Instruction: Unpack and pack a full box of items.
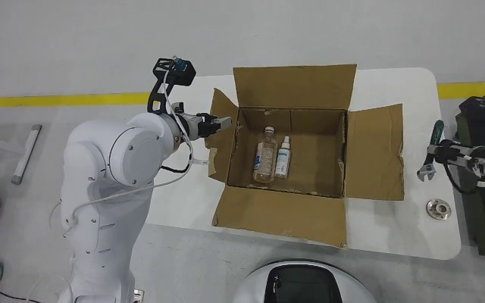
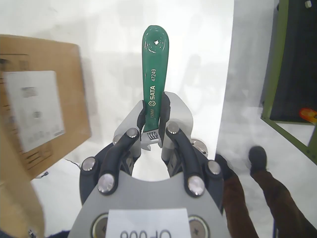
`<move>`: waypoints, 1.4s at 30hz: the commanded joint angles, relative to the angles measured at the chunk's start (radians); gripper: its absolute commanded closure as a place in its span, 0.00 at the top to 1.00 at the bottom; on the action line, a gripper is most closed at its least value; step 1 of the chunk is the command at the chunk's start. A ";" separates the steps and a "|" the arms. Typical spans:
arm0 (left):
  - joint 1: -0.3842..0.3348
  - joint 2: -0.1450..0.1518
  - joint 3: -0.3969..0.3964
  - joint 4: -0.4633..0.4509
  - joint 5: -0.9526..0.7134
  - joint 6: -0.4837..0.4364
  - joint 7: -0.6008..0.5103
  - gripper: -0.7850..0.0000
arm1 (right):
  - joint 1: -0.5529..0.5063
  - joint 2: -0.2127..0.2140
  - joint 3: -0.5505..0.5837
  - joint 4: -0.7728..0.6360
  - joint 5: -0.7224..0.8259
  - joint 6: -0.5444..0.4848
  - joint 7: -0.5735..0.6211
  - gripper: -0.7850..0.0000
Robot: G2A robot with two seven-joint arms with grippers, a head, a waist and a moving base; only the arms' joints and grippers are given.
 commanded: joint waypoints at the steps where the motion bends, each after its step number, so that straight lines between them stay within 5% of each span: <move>1: 0.000 0.000 0.000 0.000 0.000 0.000 0.000 1.00 | 0.000 0.001 0.070 -0.041 0.085 0.002 0.002 0.00; 7: 0.000 0.000 0.000 0.000 0.000 0.000 0.000 1.00 | 0.030 0.007 0.162 -0.136 0.282 0.012 0.002 0.00; 12: 0.000 0.000 0.000 0.000 0.000 0.000 0.000 1.00 | 0.063 0.019 0.118 -0.205 0.329 0.018 0.011 0.00; 23: 0.000 0.000 0.000 0.000 0.000 0.000 0.000 1.00 | 0.237 0.027 -0.317 -0.190 0.308 0.212 -0.038 0.00; 42: 0.000 0.000 0.000 0.000 0.000 0.000 0.000 1.00 | 0.558 -0.049 -1.046 0.178 0.171 0.576 -0.401 0.00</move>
